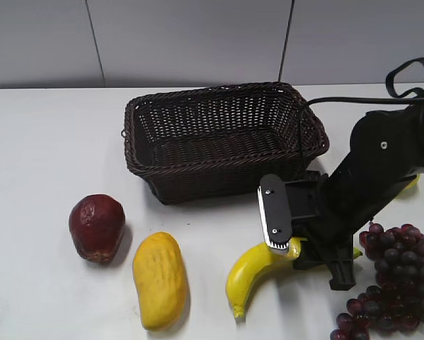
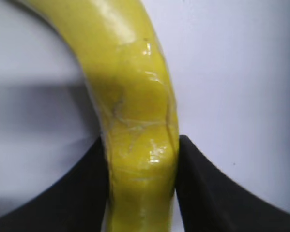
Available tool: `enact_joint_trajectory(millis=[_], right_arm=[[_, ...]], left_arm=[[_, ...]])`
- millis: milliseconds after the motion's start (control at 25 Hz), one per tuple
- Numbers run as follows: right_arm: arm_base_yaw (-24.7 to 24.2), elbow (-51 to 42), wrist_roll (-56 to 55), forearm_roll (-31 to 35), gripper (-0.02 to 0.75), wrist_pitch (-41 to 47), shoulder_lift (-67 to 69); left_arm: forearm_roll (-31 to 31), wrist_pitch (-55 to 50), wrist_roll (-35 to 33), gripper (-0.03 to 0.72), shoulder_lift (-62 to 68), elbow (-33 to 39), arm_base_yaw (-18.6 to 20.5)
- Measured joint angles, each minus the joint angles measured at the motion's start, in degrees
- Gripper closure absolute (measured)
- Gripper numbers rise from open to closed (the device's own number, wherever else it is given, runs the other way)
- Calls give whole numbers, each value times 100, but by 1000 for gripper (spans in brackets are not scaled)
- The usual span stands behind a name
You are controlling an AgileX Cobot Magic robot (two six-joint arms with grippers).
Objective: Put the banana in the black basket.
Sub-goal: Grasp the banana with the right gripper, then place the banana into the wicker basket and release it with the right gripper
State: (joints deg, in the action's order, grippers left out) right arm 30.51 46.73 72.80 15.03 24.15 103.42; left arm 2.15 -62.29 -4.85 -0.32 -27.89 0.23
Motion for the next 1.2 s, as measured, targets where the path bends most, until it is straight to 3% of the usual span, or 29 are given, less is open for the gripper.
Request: enact_joint_trajectory(millis=[640,920,1200], right_arm=[[0,19,-41,0,433,329,-1335],[0,464,-48,-165,433,319,-1394],[0,1067,-53,-373,433,-329,-1394]], left_arm=[[0,0,0,111,0,0,0],[0,0,0,111,0,0,0],[0,0,0,111,0,0,0]])
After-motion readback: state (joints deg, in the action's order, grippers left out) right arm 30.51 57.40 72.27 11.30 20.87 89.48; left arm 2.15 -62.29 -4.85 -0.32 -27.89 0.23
